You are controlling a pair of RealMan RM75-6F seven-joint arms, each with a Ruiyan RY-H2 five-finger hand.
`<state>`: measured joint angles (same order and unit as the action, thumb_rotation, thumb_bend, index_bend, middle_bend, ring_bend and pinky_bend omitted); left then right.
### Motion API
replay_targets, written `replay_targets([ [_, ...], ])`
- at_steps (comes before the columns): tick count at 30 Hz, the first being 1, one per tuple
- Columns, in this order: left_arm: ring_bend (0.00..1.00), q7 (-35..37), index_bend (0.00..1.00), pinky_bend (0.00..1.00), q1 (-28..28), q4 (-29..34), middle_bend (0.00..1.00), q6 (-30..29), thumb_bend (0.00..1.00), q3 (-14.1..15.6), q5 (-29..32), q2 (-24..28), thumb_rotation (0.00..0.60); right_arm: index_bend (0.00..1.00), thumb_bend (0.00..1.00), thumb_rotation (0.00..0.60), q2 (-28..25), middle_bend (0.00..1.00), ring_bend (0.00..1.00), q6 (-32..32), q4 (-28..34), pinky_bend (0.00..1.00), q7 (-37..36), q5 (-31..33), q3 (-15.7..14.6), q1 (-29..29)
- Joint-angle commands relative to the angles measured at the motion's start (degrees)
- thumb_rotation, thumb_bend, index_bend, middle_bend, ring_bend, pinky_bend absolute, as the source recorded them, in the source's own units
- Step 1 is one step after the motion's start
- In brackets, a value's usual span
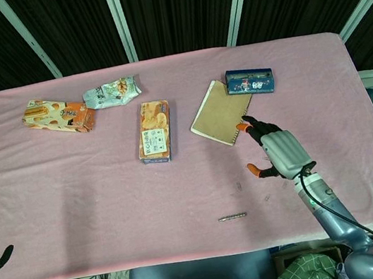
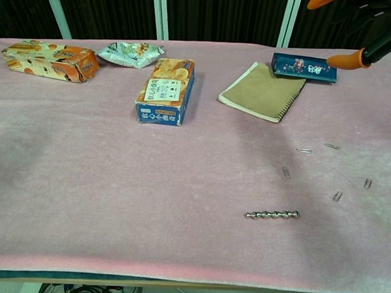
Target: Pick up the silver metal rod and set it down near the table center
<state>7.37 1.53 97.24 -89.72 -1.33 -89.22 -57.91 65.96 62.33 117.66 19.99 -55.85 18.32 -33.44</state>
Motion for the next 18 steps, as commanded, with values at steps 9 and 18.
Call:
replay_targets([
  [9, 0.00, -0.8, 0.05, 0.00, -0.3, 0.4, 0.00, -0.5, 0.22, -0.1, 0.3, -0.1, 0.600, 0.17, 0.23, 0.600, 1.4, 0.02, 0.12, 1.0, 0.0, 0.17, 0.8, 1.7, -1.0, -1.4],
  [18, 0.00, -0.9, 0.05, 0.00, -0.3, 0.5, 0.00, -0.7, 0.22, -0.2, 0.2, -0.3, 0.600, 0.21, 0.23, 0.600, 3.6, 0.02, 0.12, 2.3, 0.1, 0.17, 3.0, 2.1, -3.1, -2.1],
])
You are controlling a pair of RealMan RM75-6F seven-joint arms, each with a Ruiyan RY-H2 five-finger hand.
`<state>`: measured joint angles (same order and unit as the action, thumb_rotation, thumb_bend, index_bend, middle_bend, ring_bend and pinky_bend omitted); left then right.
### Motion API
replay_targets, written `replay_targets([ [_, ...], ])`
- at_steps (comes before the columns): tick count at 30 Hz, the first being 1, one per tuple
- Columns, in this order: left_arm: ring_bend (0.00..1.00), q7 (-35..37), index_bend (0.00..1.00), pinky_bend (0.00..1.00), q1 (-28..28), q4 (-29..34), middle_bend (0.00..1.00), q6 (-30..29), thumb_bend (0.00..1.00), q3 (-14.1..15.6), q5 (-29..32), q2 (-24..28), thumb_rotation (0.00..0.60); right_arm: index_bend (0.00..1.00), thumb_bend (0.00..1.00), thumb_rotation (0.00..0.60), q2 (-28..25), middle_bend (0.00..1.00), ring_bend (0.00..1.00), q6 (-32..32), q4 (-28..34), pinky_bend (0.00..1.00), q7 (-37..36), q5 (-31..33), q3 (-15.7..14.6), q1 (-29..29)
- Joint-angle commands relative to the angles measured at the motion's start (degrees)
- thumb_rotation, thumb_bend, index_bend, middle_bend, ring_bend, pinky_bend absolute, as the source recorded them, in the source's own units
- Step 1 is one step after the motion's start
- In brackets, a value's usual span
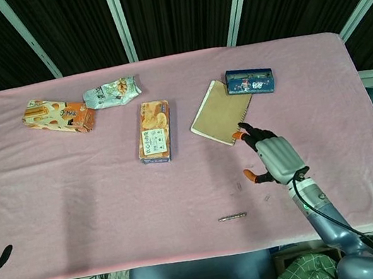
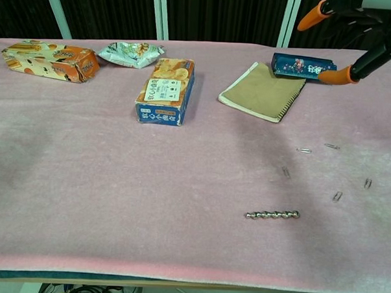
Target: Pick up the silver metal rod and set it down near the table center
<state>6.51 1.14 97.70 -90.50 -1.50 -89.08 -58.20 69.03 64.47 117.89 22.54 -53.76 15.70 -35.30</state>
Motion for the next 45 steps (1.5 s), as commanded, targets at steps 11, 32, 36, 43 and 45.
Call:
replay_targets([
  [11, 0.00, -0.9, 0.05, 0.00, 0.0, 0.2, 0.00, 0.0, 0.22, 0.1, -0.2, -0.2, 0.600, 0.27, 0.23, 0.600, 3.6, 0.03, 0.12, 0.7, -0.5, 0.17, 3.0, 0.1, -3.1, -0.9],
  [32, 0.00, 0.1, 0.05, 0.00, 0.0, 0.0, 0.00, 0.3, 0.22, 0.0, 0.2, 0.2, 0.600, 0.40, 0.22, 0.600, 25.5, 0.04, 0.12, 12.1, -5.3, 0.17, 18.2, 3.2, -12.7, 2.1],
  [36, 0.00, 0.4, 0.05, 0.00, 0.0, 0.0, 0.00, 0.3, 0.22, -0.1, 0.3, 0.3, 0.600, 0.43, 0.22, 0.600, 27.6, 0.04, 0.12, 12.2, -7.7, 0.17, 19.0, 3.8, -13.3, 2.5],
  [43, 0.00, 1.2, 0.05, 0.00, -0.2, -0.1, 0.00, -0.2, 0.22, -0.1, 0.0, 0.5, 0.600, 0.49, 0.22, 0.600, 30.9, 0.04, 0.12, 12.2, -12.1, 0.17, 19.3, 2.5, -14.9, 3.6],
  [45, 0.00, 1.3, 0.05, 0.00, -0.2, 0.0, 0.00, -0.2, 0.22, -0.1, 0.1, 0.5, 0.600, 0.50, 0.23, 0.600, 31.6, 0.04, 0.12, 12.1, -13.0, 0.17, 18.7, 2.2, -14.9, 4.0],
])
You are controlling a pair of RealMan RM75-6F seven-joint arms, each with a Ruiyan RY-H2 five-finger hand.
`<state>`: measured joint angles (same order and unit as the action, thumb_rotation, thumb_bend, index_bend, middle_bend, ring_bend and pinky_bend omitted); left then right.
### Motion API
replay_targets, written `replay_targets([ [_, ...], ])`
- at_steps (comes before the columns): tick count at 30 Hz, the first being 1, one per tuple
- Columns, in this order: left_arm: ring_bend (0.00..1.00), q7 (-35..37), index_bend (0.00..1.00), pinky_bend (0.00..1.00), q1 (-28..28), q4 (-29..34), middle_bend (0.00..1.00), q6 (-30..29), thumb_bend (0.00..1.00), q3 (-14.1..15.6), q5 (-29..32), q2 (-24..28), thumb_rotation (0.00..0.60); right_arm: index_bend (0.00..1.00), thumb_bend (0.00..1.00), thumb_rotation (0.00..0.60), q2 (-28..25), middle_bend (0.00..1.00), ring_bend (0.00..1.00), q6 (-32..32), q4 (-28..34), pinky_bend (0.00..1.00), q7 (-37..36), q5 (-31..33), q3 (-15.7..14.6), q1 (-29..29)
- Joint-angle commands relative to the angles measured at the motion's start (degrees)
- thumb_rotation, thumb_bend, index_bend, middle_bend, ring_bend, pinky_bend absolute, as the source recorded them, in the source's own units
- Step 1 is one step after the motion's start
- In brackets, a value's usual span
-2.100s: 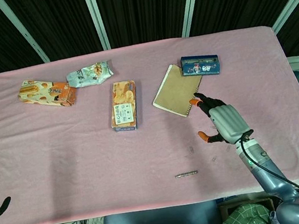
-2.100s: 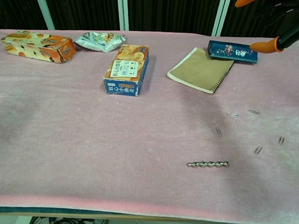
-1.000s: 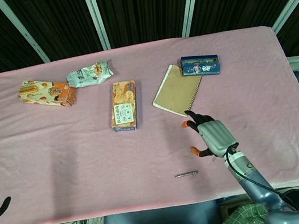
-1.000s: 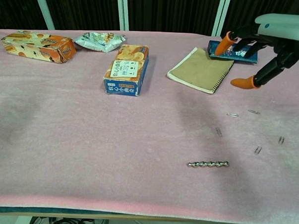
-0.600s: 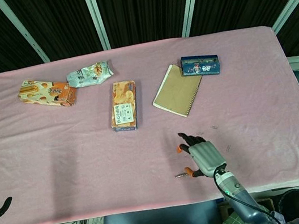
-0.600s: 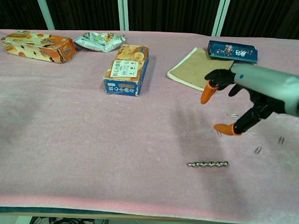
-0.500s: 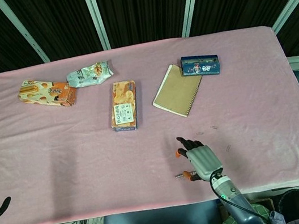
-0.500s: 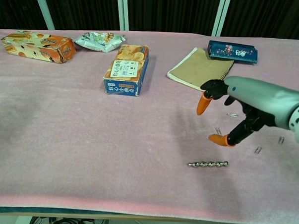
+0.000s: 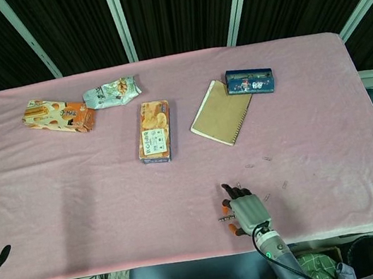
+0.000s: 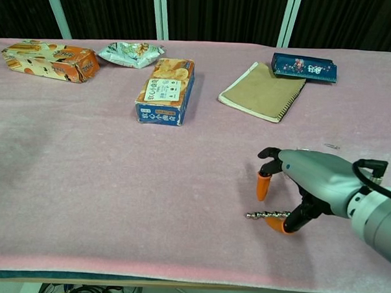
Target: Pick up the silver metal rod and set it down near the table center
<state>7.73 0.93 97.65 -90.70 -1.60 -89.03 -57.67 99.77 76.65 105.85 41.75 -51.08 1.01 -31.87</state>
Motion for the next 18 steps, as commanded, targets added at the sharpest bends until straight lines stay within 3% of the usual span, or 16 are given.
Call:
replay_targets([
  [1, 0.00, 0.2, 0.05, 0.00, -0.1, 0.0, 0.00, -0.1, 0.22, 0.0, 0.0, 0.0, 0.600, 0.51, 0.23, 0.600, 1.1, 0.04, 0.12, -0.1, -1.3, 0.17, -0.8, -0.6, -0.2, 0.7],
  [18, 0.00, 0.0, 0.05, 0.00, 0.0, 0.1, 0.00, 0.2, 0.22, 0.0, 0.2, 0.0, 0.600, 0.54, 0.28, 0.600, 4.7, 0.04, 0.12, -2.4, -5.3, 0.17, -2.2, -1.3, 1.9, 1.7],
])
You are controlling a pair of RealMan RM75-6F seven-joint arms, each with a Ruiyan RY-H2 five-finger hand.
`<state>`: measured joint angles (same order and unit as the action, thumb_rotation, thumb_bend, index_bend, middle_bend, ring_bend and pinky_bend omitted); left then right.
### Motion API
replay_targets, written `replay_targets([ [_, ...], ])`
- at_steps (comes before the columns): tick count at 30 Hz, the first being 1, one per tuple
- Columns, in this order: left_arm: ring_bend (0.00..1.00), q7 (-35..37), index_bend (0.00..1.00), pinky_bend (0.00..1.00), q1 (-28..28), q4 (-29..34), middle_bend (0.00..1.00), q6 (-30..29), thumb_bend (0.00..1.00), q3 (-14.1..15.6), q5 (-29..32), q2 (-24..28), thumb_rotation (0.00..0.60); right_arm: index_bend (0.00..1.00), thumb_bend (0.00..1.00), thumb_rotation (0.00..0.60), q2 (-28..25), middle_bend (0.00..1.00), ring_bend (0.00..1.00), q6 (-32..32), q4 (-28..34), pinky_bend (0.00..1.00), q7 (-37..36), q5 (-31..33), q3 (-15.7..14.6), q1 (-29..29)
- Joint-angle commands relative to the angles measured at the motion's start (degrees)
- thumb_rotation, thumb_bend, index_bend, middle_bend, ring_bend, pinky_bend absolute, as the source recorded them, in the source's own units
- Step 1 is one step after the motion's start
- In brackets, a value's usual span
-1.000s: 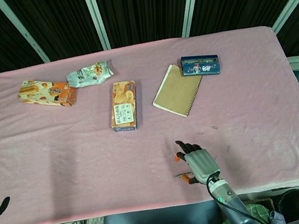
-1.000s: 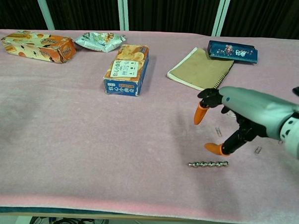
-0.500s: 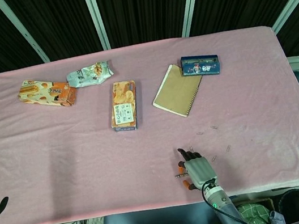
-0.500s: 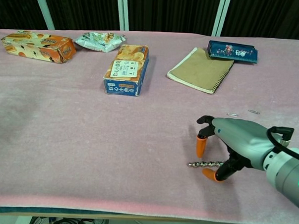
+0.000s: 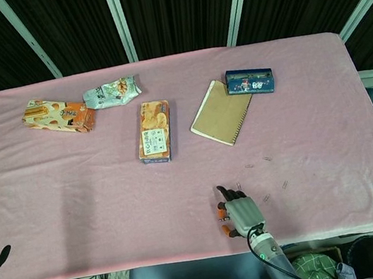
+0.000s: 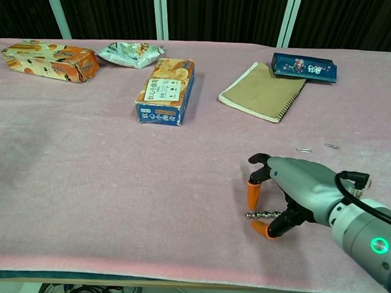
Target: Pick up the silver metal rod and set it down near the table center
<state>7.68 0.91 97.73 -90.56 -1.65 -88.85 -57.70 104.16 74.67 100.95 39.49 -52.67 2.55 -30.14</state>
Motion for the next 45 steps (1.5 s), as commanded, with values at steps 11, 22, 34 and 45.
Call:
replay_targets([
  [11, 0.00, -0.2, 0.05, 0.00, 0.2, 0.0, 0.00, 0.4, 0.22, -0.1, 0.3, 0.0, 0.600, 0.54, 0.30, 0.600, 2.0, 0.04, 0.12, -1.8, -2.0, 0.17, 1.2, 1.9, 1.7, -0.4],
  [22, 0.00, 0.2, 0.05, 0.00, 0.1, -0.1, 0.00, 0.3, 0.22, -0.2, 0.4, 0.1, 0.600, 0.55, 0.30, 0.600, 3.1, 0.04, 0.12, -2.1, -3.5, 0.17, 1.9, 2.2, 2.0, -0.2],
  [34, 0.00, 0.1, 0.05, 0.00, 0.1, -0.2, 0.00, 0.3, 0.22, -0.2, 0.3, 0.1, 0.600, 0.55, 0.30, 0.600, 2.2, 0.04, 0.12, -2.3, -2.9, 0.17, 3.5, 1.9, 1.3, 0.0],
  [45, 0.00, -0.5, 0.05, 0.00, 0.1, -0.1, 0.00, 0.3, 0.22, -0.2, 0.3, -0.1, 0.600, 0.53, 0.30, 0.600, 1.5, 0.04, 0.12, -2.0, -2.9, 0.17, 4.1, 1.3, 1.4, 0.2],
])
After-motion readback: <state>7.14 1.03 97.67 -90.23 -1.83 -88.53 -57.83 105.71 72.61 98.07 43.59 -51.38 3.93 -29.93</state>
